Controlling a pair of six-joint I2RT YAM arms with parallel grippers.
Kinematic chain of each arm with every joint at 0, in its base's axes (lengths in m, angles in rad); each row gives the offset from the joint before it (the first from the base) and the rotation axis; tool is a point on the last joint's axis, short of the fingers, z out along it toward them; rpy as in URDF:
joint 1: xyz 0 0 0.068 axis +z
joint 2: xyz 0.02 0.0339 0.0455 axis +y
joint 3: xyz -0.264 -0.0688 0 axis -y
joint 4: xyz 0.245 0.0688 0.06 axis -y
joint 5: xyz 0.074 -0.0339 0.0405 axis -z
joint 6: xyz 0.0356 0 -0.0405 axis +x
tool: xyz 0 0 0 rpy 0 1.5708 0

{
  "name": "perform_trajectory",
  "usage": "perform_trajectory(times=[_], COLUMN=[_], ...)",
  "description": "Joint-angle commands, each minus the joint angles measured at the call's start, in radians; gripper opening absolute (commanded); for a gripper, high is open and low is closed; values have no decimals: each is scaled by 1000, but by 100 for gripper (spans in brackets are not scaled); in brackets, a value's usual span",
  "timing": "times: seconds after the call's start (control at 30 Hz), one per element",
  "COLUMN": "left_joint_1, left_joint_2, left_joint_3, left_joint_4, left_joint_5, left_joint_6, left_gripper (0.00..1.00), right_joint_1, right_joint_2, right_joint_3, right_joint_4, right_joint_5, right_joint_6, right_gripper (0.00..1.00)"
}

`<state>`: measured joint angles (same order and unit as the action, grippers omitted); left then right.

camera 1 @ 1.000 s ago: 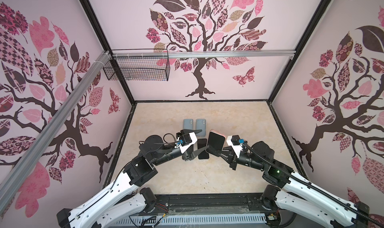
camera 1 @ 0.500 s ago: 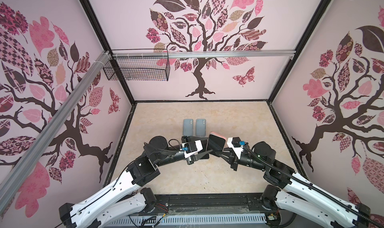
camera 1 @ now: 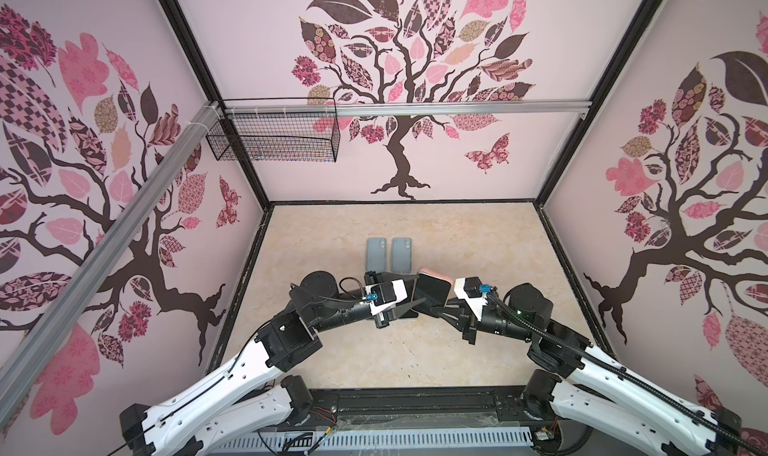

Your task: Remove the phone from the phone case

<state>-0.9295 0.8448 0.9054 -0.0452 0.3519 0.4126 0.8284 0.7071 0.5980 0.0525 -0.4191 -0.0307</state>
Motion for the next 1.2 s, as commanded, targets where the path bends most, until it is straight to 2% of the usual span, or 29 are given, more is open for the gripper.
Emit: perform_trajectory(times=[0.0,0.37,0.5,0.67,0.97,1.17], left_joint_1=[-2,-2,-2,-2,-2,-3], left_joint_2=[5,18,-5,-18,13,33], left_joint_3=[14,8,-6,-11,-3,-2], left_joint_4=[19,19,47,53,38,31], left_joint_5=[-5,12,-51,-102,-31,-31], left_joint_6=[-2,-7,-6,-4,-20,-16], left_gripper=[46,45,46,47,46,44], right_joint_1=[3,4,3,3,3,3], right_joint_2=[-8,1,-7,-15,-12,-12], right_joint_3=[62,66,60,58,60,67], right_joint_4=[82,80,78,82,87,83], right_joint_5=[-30,-48,-6,-18,-35,-49], right_joint_6=[-12,-16,-9,-8,0,-3], right_gripper=[0,0,0,0,0,0])
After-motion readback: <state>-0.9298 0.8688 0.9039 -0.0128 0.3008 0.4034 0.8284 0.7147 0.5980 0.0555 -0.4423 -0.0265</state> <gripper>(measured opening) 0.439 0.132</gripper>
